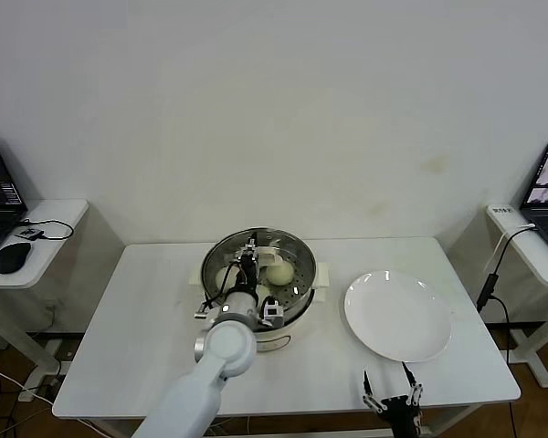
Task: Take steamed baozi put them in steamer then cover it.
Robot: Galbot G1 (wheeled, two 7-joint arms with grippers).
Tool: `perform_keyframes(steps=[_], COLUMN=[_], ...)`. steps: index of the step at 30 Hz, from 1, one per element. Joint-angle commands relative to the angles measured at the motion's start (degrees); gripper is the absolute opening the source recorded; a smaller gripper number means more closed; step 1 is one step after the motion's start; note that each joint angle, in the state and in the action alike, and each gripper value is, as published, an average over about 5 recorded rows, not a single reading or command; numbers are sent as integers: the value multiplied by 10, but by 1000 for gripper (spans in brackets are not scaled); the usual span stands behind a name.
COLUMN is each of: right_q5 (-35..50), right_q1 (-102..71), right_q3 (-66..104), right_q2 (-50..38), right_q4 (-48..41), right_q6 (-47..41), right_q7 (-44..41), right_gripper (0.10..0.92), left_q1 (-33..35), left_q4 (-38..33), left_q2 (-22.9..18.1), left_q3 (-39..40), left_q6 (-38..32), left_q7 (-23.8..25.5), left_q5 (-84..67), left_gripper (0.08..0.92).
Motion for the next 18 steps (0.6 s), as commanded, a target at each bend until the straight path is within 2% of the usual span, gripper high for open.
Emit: perform_keyframes(steps=[1, 6, 11, 14, 18], right_q5=[-1, 2, 10, 17, 28], right_q1=[-1, -2, -4, -8, -14], right_q3=[-3, -2, 0, -2, -9], right_q2=[0, -1, -2, -3, -8], right_q4=[0, 0, 6, 13, 25], right_q6=[0, 1, 1, -1, -4], right_q7=[0, 0, -2, -5, -9], right_gripper=[823, 823, 823, 822, 823], left_q1=[73, 178, 334, 416, 485], left_q4=[-115, -218, -317, -328, -274], left_q2=[35, 75, 104, 108, 98], left_q3=[-18, -68, -171, -256, -357], left_q6=[0, -13, -74, -142, -274], left_q7=[-15, -64, -173, -230, -267], left_q5=[-30, -121, -327, -496, -759], left_gripper=[422, 570, 717, 788, 820])
